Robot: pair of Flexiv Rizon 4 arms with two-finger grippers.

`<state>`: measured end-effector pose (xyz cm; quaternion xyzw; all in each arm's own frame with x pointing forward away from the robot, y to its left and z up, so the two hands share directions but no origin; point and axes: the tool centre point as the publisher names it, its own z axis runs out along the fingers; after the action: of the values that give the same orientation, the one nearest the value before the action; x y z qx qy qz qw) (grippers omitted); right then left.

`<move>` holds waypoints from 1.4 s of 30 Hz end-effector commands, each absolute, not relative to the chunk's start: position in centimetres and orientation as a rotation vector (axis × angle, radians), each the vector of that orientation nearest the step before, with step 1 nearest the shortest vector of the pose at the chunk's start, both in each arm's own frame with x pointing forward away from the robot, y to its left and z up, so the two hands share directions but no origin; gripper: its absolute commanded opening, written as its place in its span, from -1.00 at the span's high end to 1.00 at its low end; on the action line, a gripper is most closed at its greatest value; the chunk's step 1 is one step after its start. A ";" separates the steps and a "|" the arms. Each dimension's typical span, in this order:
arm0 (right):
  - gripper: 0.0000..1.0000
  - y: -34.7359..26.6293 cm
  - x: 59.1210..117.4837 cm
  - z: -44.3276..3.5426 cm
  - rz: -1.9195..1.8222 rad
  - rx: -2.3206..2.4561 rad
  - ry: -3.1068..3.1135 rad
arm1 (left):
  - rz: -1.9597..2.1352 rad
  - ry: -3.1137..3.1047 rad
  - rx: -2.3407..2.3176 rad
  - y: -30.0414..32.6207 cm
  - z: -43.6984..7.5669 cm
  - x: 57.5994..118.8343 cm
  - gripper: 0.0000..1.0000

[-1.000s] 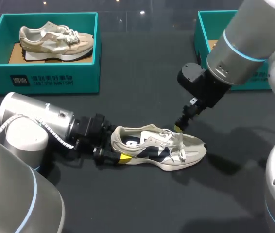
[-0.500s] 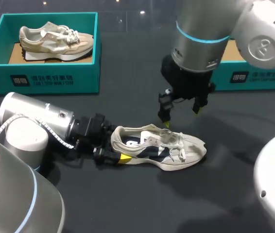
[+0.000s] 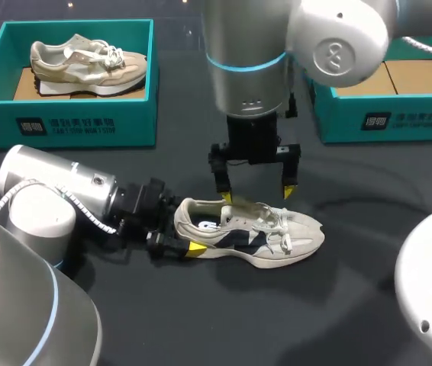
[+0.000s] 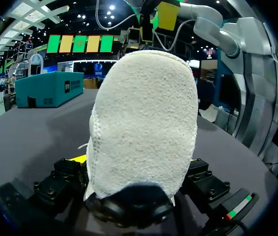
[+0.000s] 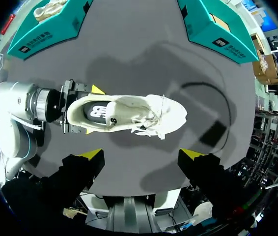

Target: Take the shoe out of the shoebox, open the shoe tongue, remove and reinsert the insole, then place the shoe into the shoebox

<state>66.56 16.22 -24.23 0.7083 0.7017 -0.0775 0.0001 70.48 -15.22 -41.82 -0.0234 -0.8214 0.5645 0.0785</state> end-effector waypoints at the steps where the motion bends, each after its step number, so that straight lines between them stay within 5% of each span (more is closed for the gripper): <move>1: -1.00 17.4 67.1 -24.8 -0.682 2.293 1.833 | 1.688 -2.459 -0.071 -15.3 -41.9 70.5 1.00; 42: -1.00 19.5 68.4 -31.2 -0.202 2.107 2.014 | 1.688 -2.459 -0.071 -15.3 -41.9 70.5 1.00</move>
<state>68.49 19.34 -30.90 0.7004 0.7024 -0.0684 0.1068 70.48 -15.22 -41.81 -0.0234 -0.8213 0.5645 0.0786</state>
